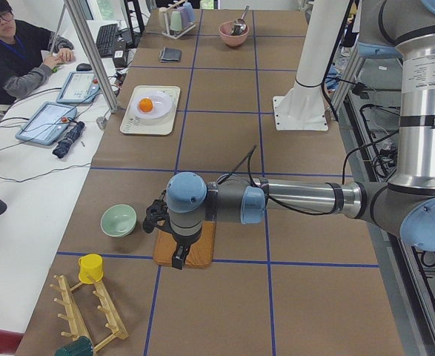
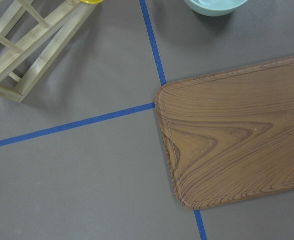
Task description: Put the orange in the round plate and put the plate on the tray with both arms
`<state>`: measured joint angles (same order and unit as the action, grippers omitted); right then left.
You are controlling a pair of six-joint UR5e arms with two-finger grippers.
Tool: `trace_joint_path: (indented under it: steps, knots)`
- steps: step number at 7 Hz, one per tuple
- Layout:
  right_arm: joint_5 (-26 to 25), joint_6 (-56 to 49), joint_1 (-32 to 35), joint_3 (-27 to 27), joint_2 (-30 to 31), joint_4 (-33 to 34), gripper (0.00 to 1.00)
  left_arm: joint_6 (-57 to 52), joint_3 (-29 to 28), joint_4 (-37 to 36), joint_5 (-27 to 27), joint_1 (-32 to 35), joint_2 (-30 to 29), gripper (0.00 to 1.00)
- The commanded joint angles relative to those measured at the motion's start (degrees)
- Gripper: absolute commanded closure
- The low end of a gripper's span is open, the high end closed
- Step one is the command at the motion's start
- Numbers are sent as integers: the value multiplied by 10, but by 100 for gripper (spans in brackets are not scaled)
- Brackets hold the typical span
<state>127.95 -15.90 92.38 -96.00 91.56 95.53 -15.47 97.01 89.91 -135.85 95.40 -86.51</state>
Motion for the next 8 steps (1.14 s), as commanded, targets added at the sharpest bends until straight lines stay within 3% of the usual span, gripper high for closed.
trace_joint_path:
  steps: [1,3,8]
  knots:
    - [14,10,0,9,-1,2,0,0,-1,1,0,0,0,1]
    - [54,3,0,17,-1,-2,0,0,-2,1,0,0,0,1]
    - [50,0,0,-1,17,-3,0,0,-2,2,0,0,-1,1]
